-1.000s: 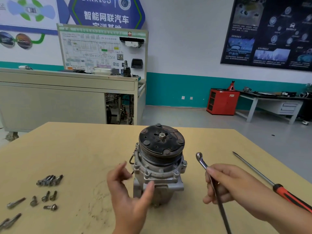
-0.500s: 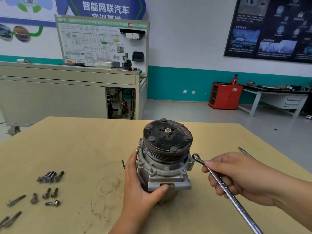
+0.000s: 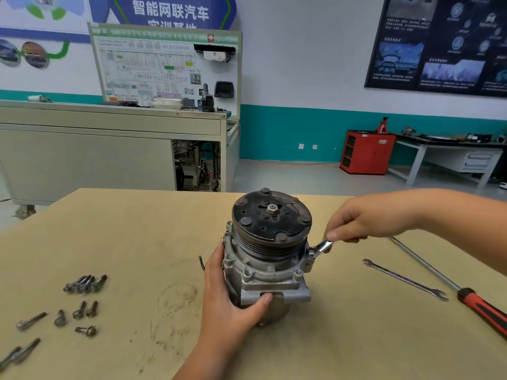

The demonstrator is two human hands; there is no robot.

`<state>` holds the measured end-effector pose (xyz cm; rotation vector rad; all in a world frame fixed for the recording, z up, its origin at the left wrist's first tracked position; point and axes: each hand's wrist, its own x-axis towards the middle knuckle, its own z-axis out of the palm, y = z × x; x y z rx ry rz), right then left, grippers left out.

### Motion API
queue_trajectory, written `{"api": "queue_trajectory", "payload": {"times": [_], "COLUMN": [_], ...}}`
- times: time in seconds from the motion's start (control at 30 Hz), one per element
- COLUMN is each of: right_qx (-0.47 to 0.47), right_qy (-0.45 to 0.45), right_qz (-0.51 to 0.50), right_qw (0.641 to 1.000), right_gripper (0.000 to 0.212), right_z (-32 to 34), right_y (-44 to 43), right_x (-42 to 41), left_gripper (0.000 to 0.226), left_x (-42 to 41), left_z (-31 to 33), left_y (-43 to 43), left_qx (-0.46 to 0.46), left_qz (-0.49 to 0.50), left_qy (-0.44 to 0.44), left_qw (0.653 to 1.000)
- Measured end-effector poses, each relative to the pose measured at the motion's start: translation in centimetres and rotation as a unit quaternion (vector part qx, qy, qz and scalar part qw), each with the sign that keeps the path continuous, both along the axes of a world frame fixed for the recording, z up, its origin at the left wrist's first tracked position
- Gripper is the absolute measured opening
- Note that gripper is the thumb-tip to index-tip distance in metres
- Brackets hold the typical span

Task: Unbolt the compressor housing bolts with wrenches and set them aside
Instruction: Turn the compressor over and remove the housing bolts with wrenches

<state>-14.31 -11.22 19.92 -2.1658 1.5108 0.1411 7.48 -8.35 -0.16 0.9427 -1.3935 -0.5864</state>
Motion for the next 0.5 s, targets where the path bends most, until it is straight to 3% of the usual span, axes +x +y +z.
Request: {"api": "queue_trajectory", "payload": {"times": [0.03, 0.1, 0.17, 0.23, 0.37, 0.5], "right_qx": [-0.004, 0.076, 0.200, 0.253, 0.240, 0.222], "right_qy": [0.004, -0.024, -0.116, -0.228, -0.377, -0.390], "right_qz": [0.008, -0.010, -0.059, -0.092, -0.146, -0.179], "right_qw": [1.000, 0.997, 0.971, 0.936, 0.883, 0.876], "right_gripper": [0.020, 0.020, 0.017, 0.011, 0.024, 0.018], "right_z": [0.1, -0.2, -1.2, -2.8, -4.9, -5.0], "right_y": [-0.2, 0.1, 1.2, 2.8, 4.9, 5.1], "right_x": [-0.3, -1.2, -2.1, -2.2, -1.0, 0.2], "left_gripper": [0.094, 0.095, 0.096, 0.095, 0.092, 0.092], "left_x": [0.0, 0.0, 0.1, 0.1, 0.0, -0.1], "left_z": [0.0, 0.0, -0.2, -0.2, -0.2, -0.2], "left_y": [0.0, 0.0, 0.0, 0.0, 0.1, 0.1], "left_qx": [0.001, 0.004, 0.007, 0.008, 0.004, 0.003], "left_qz": [-0.001, -0.003, -0.003, -0.001, 0.004, 0.005], "left_qy": [0.002, 0.004, 0.003, -0.002, 0.000, 0.006], "left_qw": [1.000, 1.000, 1.000, 1.000, 1.000, 1.000]}}
